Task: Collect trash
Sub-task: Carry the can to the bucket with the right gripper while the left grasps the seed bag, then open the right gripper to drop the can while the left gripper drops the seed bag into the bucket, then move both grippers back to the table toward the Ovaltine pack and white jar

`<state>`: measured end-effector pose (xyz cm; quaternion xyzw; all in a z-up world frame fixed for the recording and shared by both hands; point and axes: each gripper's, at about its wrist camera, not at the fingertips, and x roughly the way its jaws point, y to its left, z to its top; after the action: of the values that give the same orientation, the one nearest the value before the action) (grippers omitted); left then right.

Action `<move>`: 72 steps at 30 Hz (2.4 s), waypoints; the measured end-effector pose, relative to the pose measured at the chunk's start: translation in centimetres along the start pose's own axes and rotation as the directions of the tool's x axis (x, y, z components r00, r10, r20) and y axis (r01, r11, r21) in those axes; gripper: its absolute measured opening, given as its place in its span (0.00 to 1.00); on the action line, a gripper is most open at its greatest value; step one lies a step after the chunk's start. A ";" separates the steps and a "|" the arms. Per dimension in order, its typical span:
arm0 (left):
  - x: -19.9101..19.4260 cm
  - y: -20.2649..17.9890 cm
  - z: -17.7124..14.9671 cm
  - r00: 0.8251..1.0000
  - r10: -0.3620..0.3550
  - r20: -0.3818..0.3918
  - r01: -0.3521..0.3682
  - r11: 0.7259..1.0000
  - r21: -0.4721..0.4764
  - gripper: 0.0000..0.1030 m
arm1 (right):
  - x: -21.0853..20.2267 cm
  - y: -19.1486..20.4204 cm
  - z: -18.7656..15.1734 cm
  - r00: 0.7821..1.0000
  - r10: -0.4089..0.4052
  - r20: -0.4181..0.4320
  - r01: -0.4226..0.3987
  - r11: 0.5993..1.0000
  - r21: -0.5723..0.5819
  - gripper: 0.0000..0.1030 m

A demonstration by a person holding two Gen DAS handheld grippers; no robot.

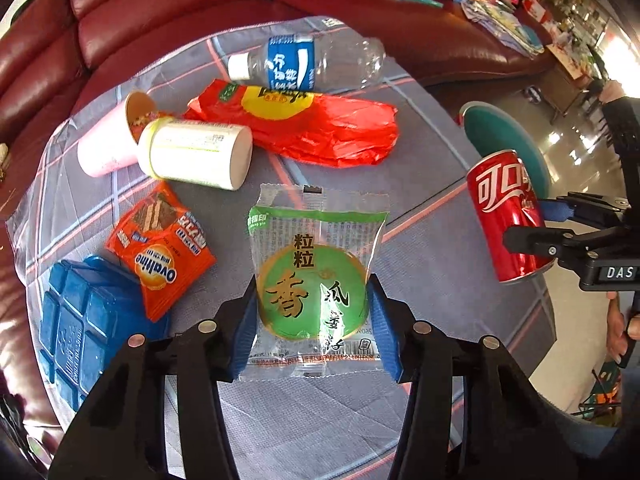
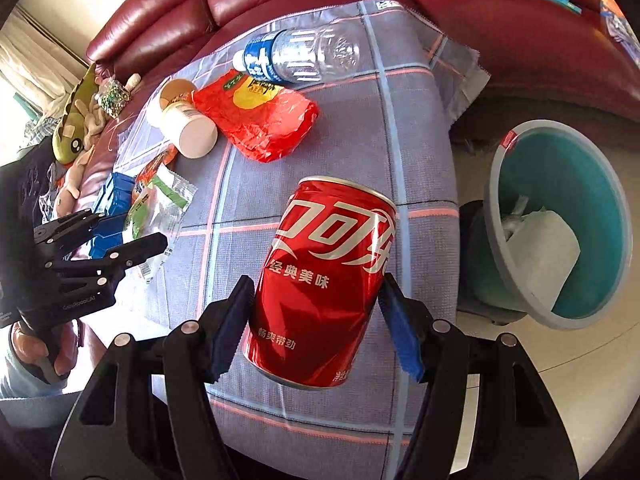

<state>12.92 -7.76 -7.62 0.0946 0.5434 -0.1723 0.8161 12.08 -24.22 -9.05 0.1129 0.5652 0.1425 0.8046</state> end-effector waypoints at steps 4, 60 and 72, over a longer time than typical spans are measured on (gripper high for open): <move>-1.2 -2.6 2.2 0.999 -0.029 0.038 0.027 0.998 0.053 0.50 | -2.4 -2.5 0.7 0.998 -0.014 0.060 0.011 0.999 0.047 0.59; 12.5 -25.4 14.6 0.970 -0.234 -0.063 0.242 0.917 0.318 0.80 | -8.8 -25.4 -0.1 0.949 -0.310 0.055 0.252 0.853 0.458 0.86; 10.3 -22.0 13.4 0.977 -0.213 -0.029 0.213 0.943 0.254 0.93 | -8.6 -23.9 0.6 0.949 -0.313 0.043 0.264 0.860 0.438 0.86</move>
<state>19.48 -34.51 -11.18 0.1398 0.5241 -0.3281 0.7734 12.35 -49.58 -9.46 0.2081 0.5470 -0.1132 0.8029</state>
